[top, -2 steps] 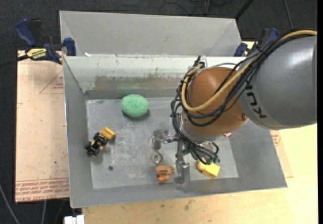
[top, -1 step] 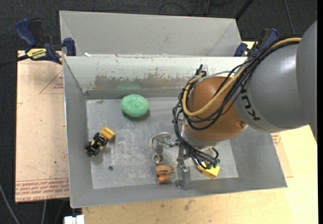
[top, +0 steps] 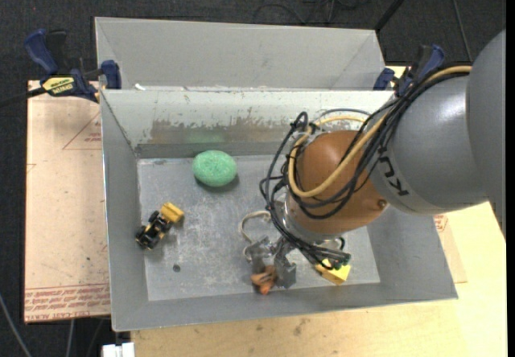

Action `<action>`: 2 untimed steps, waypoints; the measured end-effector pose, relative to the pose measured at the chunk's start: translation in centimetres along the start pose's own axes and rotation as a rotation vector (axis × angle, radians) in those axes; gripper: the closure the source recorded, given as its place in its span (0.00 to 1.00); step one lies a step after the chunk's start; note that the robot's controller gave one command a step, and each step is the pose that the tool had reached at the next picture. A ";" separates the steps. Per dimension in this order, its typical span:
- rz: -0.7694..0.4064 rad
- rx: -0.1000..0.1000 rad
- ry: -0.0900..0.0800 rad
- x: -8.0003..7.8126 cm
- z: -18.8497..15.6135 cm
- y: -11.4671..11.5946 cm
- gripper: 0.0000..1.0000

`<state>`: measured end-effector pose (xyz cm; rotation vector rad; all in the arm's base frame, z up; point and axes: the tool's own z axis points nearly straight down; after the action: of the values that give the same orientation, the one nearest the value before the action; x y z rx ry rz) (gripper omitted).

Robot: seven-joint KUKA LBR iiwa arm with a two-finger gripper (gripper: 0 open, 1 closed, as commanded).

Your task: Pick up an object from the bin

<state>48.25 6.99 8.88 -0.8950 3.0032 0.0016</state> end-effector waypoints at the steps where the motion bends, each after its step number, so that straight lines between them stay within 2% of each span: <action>1: 0.000 0.000 0.000 0.0 0.0 0.0 1.00; 2: 0.011 -0.004 0.010 -2.3 -5.7 -0.3 1.00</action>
Offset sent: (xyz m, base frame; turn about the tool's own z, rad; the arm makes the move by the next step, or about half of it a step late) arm 0.0556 0.0253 0.1486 0.0263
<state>50.28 8.03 14.61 -0.8817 3.0184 0.0031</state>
